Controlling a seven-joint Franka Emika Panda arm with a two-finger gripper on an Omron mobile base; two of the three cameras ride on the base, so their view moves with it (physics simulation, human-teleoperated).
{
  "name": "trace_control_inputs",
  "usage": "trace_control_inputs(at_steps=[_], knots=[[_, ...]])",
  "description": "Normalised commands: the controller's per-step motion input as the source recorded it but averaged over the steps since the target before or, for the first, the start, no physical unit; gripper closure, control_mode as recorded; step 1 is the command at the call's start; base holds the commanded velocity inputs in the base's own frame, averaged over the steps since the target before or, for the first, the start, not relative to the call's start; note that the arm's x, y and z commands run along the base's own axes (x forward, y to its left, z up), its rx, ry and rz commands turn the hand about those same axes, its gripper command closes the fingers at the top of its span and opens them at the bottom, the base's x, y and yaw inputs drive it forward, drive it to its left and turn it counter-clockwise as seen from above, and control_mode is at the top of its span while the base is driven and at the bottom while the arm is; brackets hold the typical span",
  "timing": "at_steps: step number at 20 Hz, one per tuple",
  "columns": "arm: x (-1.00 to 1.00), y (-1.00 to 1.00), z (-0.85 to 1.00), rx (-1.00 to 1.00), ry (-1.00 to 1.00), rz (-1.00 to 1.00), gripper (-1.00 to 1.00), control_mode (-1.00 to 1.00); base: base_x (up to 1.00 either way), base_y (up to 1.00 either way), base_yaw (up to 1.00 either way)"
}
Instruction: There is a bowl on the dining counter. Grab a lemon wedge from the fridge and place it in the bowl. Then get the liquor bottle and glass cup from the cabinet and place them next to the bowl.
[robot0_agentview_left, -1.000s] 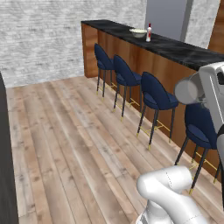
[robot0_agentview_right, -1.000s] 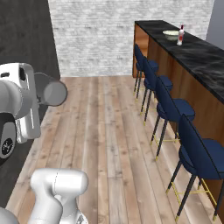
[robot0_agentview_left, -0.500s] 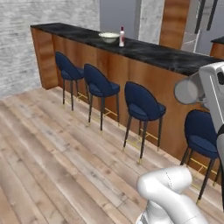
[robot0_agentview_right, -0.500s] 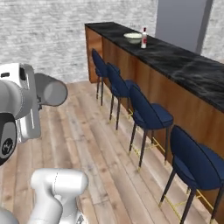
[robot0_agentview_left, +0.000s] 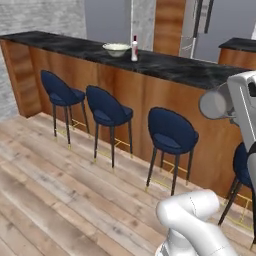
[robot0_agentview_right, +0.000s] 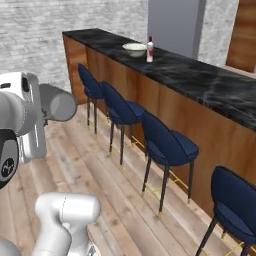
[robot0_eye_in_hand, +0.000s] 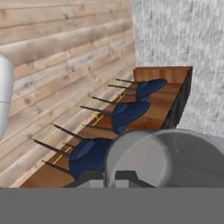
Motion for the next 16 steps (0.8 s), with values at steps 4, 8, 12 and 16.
trace_control_inputs(at_steps=[4, 8, 12, 16], knots=[[0.00, 0.00, 0.00, 0.00, 0.00, 0.00, 1.00, 1.00, 1.00, 0.93, -0.30], [0.00, 0.00, 0.00, 0.00, 0.00, 0.00, 1.00, 1.00, 1.00, 0.95, -0.30], [0.00, 0.00, 0.00, 0.00, 0.00, 0.00, 1.00, 1.00, 1.00, 0.96, -0.29], [0.00, 0.00, 0.00, 0.00, 0.00, 0.00, 1.00, 1.00, 1.00, 0.93, -0.30]])
